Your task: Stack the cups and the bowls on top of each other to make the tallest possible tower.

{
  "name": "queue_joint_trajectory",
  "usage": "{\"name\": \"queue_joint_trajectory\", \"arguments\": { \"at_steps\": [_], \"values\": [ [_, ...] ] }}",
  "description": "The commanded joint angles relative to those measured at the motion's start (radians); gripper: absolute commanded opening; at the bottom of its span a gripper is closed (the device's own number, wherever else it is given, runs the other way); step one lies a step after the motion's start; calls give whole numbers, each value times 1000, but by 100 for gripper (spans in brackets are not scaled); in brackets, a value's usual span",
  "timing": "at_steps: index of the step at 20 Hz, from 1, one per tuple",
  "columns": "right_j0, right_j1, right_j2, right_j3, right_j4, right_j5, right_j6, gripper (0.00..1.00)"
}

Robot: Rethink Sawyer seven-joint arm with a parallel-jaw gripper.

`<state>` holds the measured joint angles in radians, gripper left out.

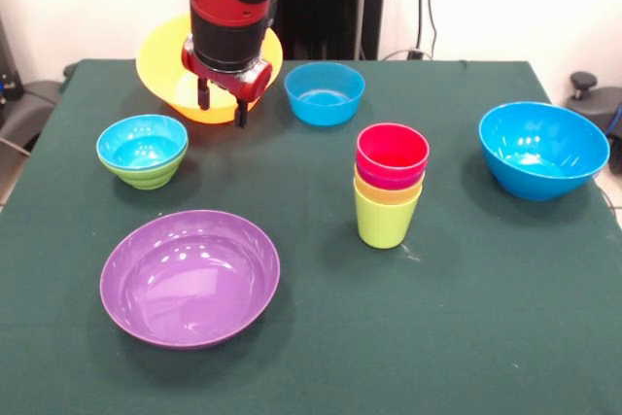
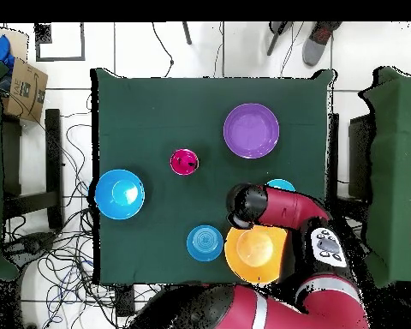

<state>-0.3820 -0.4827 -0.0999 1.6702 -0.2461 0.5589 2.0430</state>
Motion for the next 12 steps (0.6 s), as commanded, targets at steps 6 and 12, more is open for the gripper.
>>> {"name": "queue_joint_trajectory", "arguments": {
  "at_steps": [6, 12],
  "values": [
    [-12, 50, 81, 14, -43, 49, -41, 100],
    [-3, 37, 76, 28, -38, 53, -28, 100]
  ]
}}
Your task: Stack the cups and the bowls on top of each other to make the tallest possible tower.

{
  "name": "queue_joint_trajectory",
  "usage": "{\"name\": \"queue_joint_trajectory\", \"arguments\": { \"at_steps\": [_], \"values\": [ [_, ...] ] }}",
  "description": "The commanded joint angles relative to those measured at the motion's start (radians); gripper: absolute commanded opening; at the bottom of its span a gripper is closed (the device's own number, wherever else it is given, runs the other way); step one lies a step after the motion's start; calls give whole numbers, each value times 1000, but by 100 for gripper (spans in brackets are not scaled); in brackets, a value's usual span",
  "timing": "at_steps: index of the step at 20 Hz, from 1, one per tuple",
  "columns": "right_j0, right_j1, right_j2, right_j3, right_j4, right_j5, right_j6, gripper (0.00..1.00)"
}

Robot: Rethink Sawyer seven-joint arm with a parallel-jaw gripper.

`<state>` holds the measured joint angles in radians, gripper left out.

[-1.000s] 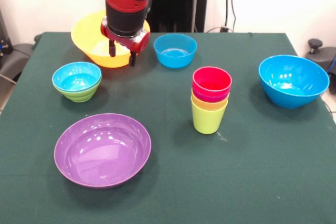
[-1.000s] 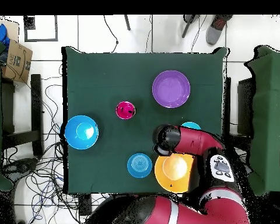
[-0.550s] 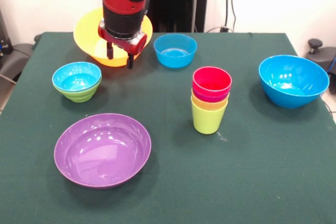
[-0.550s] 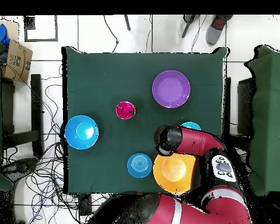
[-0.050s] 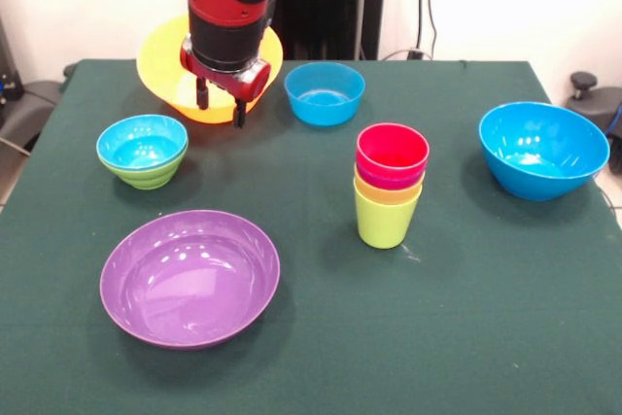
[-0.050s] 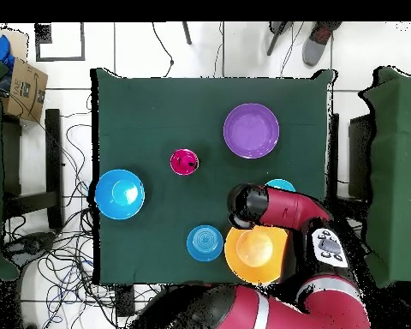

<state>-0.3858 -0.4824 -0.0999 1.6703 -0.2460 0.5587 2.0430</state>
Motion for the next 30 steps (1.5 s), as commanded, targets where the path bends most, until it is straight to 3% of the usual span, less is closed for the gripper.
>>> {"name": "queue_joint_trajectory", "arguments": {
  "at_steps": [1, 19, 30],
  "values": [
    [3, 32, 75, 32, -37, 56, -26, 100],
    [51, -84, 59, 92, 2, 246, 12, 100],
    [43, -58, 72, 100, 8, 210, 34, 100]
  ]
}}
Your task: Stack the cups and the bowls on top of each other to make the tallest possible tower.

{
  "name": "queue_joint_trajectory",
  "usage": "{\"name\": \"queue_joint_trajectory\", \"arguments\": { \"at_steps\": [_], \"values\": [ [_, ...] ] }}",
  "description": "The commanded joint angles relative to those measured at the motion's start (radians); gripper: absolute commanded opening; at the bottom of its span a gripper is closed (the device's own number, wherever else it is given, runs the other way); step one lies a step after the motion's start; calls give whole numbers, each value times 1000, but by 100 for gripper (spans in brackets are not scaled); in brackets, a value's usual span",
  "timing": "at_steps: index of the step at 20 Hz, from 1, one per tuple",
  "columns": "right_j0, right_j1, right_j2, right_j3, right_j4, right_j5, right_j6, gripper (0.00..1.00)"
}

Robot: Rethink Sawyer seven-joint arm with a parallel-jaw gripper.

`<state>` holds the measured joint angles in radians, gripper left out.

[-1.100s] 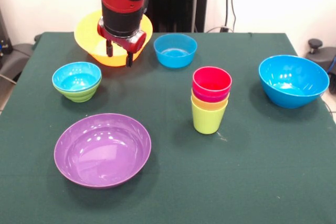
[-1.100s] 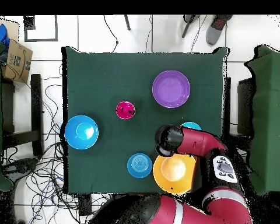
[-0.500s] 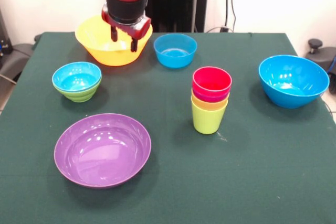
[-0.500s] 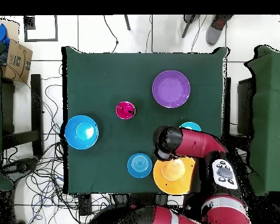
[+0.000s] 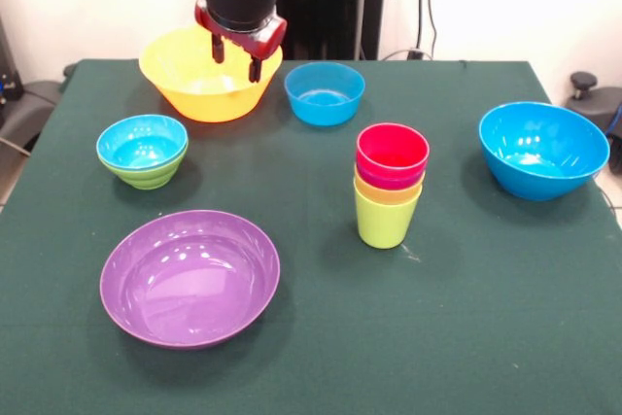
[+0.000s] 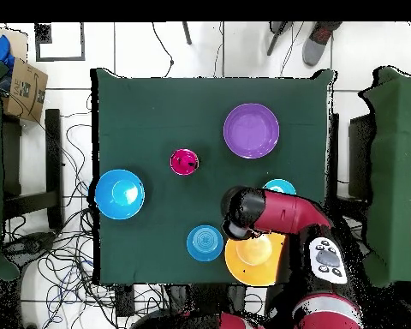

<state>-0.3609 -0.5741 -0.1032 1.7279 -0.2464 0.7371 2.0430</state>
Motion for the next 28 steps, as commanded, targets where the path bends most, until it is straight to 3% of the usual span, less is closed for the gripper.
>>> {"name": "queue_joint_trajectory", "arguments": {
  "at_steps": [1, 19, 28],
  "values": [
    [16, 38, 76, 40, 8, 29, 33, 100],
    [18, 83, 59, 56, 21, -149, 134, 100],
    [10, 117, 59, 47, 17, -212, 122, 100]
  ]
}}
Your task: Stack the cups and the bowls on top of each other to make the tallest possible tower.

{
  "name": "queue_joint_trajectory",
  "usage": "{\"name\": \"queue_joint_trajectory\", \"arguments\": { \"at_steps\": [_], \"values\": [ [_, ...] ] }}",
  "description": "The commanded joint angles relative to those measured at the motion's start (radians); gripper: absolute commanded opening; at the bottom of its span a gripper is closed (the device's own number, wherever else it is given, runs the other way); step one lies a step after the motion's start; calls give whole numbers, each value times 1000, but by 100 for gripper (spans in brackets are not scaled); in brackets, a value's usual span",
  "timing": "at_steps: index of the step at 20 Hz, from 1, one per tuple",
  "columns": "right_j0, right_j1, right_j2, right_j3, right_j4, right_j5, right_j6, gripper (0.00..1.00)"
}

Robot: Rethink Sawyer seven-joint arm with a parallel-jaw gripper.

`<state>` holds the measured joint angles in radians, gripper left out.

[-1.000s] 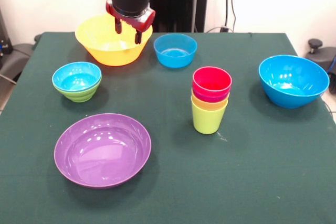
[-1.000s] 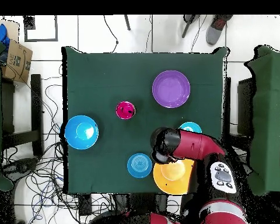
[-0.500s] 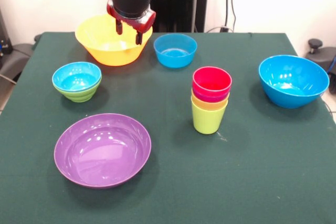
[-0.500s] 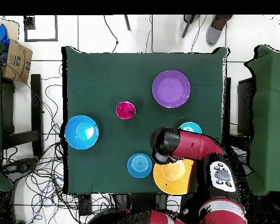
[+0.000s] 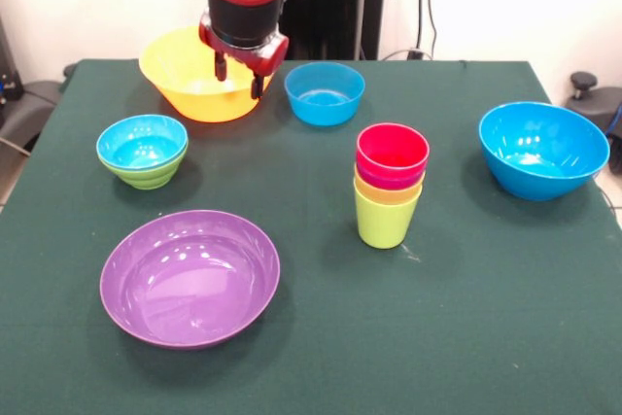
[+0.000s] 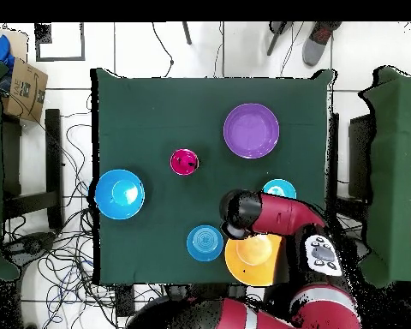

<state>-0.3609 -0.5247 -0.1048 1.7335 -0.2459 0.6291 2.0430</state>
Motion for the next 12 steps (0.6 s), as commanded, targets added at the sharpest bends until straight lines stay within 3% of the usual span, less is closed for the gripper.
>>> {"name": "queue_joint_trajectory", "arguments": {
  "at_steps": [1, 12],
  "values": [
    [13, 66, 58, 41, 17, -105, 123, 100],
    [18, 75, 49, 36, 20, -122, 123, 100]
  ]
}}
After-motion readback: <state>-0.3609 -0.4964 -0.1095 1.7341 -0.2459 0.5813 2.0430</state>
